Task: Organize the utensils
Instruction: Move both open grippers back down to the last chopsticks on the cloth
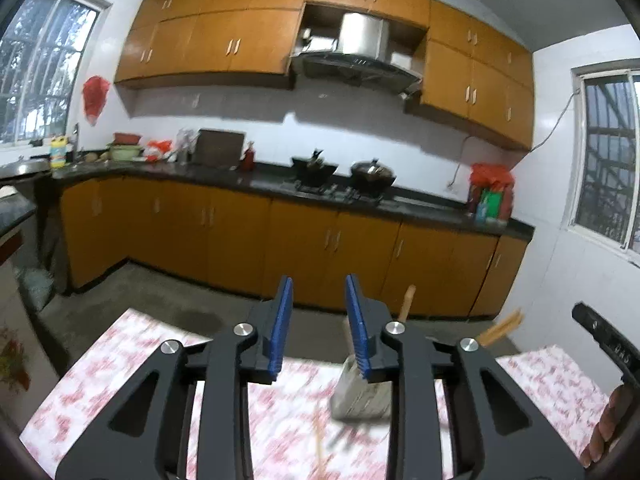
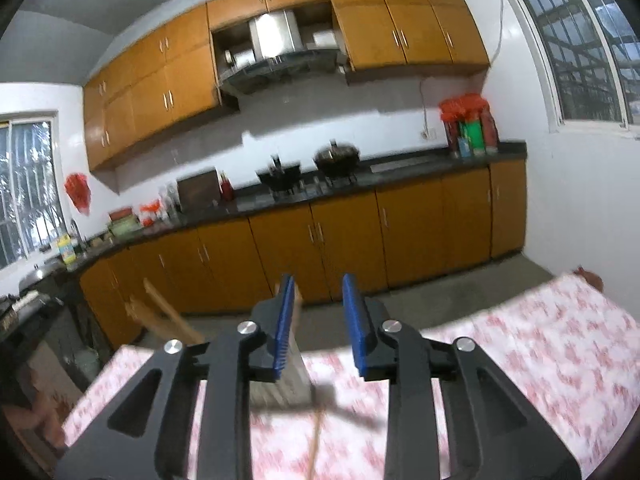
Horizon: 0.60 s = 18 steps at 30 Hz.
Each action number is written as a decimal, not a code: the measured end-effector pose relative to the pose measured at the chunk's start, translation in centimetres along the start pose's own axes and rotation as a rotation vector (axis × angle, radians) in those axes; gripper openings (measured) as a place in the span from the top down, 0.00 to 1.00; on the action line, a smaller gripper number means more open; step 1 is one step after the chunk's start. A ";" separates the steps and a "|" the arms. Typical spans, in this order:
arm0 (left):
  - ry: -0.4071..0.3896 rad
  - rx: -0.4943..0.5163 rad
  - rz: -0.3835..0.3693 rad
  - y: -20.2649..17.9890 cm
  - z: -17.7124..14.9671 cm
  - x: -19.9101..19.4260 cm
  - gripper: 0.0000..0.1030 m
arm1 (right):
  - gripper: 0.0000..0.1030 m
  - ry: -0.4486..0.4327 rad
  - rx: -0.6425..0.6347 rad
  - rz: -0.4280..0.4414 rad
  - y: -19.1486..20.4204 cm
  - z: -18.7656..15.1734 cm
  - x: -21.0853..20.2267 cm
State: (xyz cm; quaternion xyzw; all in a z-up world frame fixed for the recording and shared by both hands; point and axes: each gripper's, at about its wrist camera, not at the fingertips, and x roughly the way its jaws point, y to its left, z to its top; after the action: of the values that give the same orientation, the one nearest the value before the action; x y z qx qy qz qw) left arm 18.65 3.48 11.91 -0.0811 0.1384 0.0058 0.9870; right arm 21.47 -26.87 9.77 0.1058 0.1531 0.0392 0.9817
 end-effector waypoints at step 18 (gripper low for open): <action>0.476 0.065 0.038 1.4 -15.8 2.1 0.69 | 0.76 0.599 -0.022 0.049 2.5 -19.7 4.3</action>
State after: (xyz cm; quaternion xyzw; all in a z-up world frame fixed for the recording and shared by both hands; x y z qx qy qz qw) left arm 16.35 2.29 -3.88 -0.0457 0.3690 0.0008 0.9283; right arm 19.34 -20.07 -9.30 0.0827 0.4330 0.0941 0.8926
